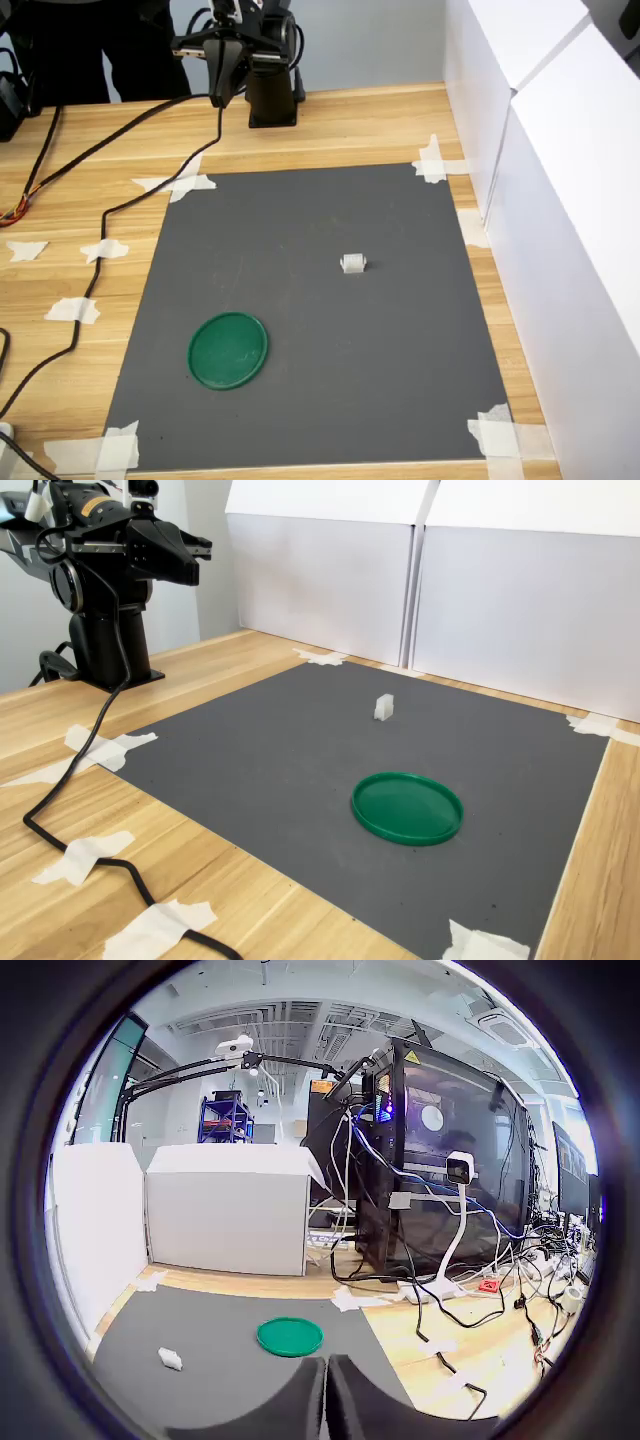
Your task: Grasp a white terminal and put it on the green lid.
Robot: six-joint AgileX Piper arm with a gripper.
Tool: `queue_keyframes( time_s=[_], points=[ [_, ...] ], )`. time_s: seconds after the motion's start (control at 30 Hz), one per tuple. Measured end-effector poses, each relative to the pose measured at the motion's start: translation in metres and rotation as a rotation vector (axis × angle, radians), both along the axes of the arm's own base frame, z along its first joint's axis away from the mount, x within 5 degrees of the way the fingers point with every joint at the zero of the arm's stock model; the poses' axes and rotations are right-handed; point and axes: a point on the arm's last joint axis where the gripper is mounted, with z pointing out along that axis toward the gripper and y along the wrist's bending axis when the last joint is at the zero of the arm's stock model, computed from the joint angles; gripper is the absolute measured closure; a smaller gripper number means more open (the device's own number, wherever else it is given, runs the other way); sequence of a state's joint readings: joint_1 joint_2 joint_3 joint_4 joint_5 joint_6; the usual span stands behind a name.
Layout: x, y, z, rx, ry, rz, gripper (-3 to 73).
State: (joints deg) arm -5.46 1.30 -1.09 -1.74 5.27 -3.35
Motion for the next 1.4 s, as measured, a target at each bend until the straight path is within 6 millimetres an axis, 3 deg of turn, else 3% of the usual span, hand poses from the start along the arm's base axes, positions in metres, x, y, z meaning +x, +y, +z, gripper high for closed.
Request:
queue_keyframes(
  time_s=[0.2, 0.5, 0.7, 0.9, 1.17, 1.4],
  points=[
    [0.001, 0.0, 0.001, 0.002, 0.022, -0.001, 71.1],
    [0.02, -0.002, 0.049, -0.014, 0.094, -0.001, 71.1],
    [0.049, -0.006, 0.084, -0.119, 0.349, 0.017, 71.1],
    [0.082, -0.01, 0.104, -0.15, 0.672, 0.056, 71.1],
    [0.129, -0.014, 0.106, -0.17, 0.937, 0.106, 71.1],
    [0.153, -0.014, 0.102, -0.197, 1.015, 0.175, 70.4]
  ],
)
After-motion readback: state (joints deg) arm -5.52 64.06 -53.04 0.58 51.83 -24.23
